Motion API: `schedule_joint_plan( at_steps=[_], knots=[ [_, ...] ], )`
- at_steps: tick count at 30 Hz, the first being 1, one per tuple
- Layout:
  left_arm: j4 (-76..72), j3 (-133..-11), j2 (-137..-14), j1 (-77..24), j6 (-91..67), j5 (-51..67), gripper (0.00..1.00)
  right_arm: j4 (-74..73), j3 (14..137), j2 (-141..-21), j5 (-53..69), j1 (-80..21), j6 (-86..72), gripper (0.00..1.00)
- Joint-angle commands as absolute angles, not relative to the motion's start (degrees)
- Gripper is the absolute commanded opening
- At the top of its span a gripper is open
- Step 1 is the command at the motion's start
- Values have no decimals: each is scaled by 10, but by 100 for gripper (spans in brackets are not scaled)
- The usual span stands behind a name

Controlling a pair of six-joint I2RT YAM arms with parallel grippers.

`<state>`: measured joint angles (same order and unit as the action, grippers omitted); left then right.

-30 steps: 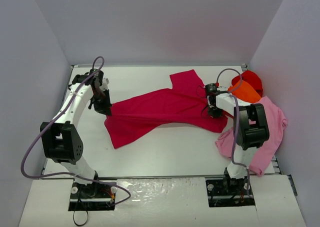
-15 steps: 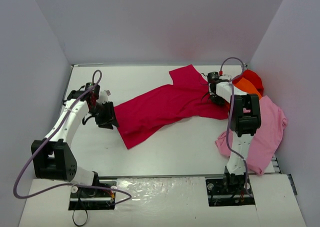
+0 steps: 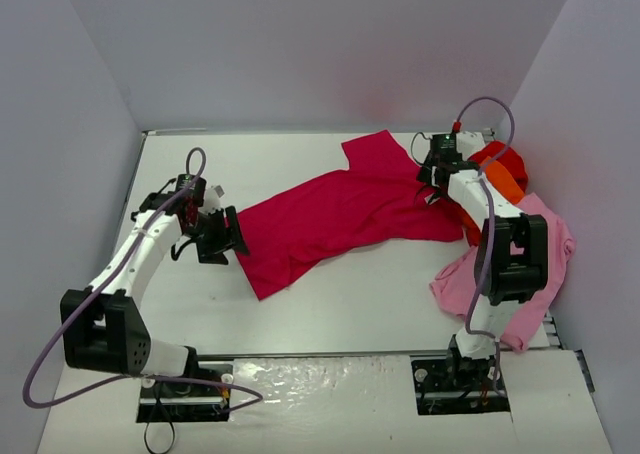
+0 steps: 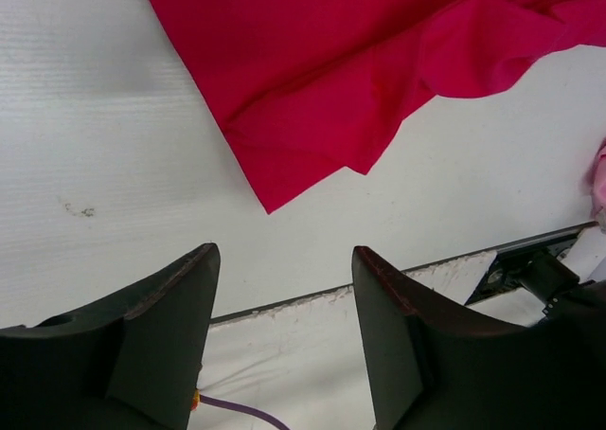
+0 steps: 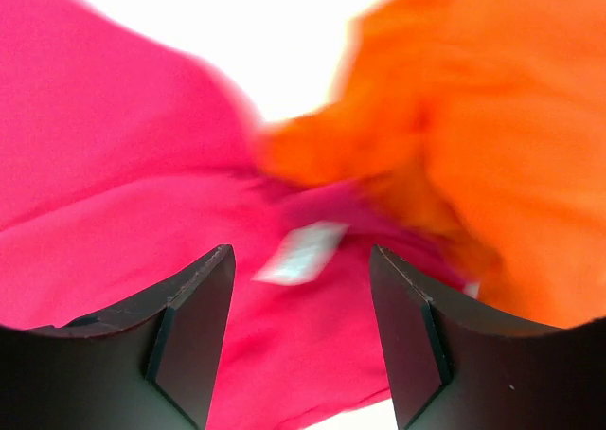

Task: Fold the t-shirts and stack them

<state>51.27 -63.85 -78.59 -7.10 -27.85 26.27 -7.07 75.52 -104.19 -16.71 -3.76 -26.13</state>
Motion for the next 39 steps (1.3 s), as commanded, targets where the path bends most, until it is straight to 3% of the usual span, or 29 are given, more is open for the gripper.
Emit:
schedule_joint_plan(
  at_steps=[1, 5, 8, 13, 15, 17, 19, 23, 32, 39],
  knots=[
    [455, -673, -857, -104, -303, 219, 53, -28, 747, -975, -46, -136, -270, 55],
    [439, -727, -938, -126, -308, 175, 44, -3, 705, -959, 41, -216, -308, 54],
    [427, -779, -1012, -134, -313, 152, 27, 19, 692, -962, 13, -287, -305, 53],
    [409, -837, -1078, -138, -332, 136, 11, 24, 690, -979, 2, -331, -294, 50],
    [399, -847, -1088, -139, -340, 130, 8, 32, 688, -987, 2, -337, -293, 44],
    [399, -864, -1106, -140, -343, 128, 3, 42, 688, -999, 2, -342, -293, 31],
    [407, -871, -1117, -141, -339, 118, 0, 55, 688, -1008, 3, -350, -294, 13],
    [409, -844, -1121, -141, -334, 89, 0, 79, 692, -1026, 36, -376, -300, 0],
    [412, -771, -1125, -136, -339, 50, 0, 109, 754, -1093, 84, -476, -312, 0],
    [364, -662, -1067, -145, -375, 106, 0, 115, 778, -1089, 75, -518, -321, 0]
  ],
)
